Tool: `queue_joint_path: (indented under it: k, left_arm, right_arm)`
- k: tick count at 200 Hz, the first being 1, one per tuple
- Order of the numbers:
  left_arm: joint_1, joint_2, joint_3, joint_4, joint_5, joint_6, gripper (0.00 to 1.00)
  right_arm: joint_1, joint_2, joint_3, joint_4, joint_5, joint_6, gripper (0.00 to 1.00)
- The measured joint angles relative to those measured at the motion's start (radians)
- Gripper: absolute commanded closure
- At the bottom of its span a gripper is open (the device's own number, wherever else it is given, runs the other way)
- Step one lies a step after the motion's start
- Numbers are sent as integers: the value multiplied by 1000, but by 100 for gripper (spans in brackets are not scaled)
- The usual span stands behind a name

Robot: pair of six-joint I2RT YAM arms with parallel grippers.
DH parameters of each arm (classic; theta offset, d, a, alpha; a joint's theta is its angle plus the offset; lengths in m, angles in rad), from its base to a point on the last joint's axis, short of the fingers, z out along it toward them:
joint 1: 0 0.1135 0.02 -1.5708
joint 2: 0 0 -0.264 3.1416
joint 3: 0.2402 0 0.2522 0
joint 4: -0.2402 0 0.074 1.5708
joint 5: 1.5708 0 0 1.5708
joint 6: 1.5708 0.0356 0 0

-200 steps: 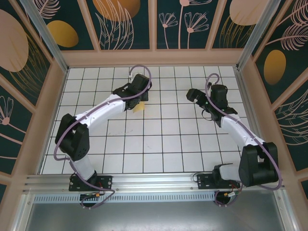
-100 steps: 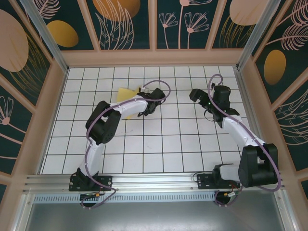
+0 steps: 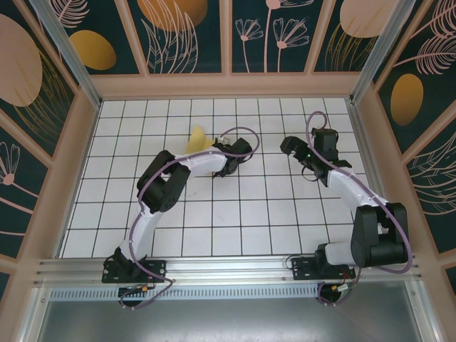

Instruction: Fold a paper plane with a square sheet of paper (pick it up from the middle)

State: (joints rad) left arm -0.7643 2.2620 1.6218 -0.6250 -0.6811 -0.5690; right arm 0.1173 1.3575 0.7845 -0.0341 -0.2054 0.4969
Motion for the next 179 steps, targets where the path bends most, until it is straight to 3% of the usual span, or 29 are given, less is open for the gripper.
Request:
queue_joint_path:
  k: [25,49,107,132,179]
  left_arm:
    - [7,-21,-16,10,23,-6,58]
    - [10,-73,-51,68,128,-16,42]
    - [6,-417,-241,322,391,-31,12]
    - [38,-584,-387,464,454,-65,6]
    - [228,-749,-631,576,497,-145,2]
  right_arm:
    - [0,0,4,-11,-1,0,1]
    - [0,0,20,-29,-3,0,1]
    - [9,61,74,-37,-79,-1,3]
    - [78,120,117,-37,-92,3,16]
    - [340,354,328,-21,-120,21,50]
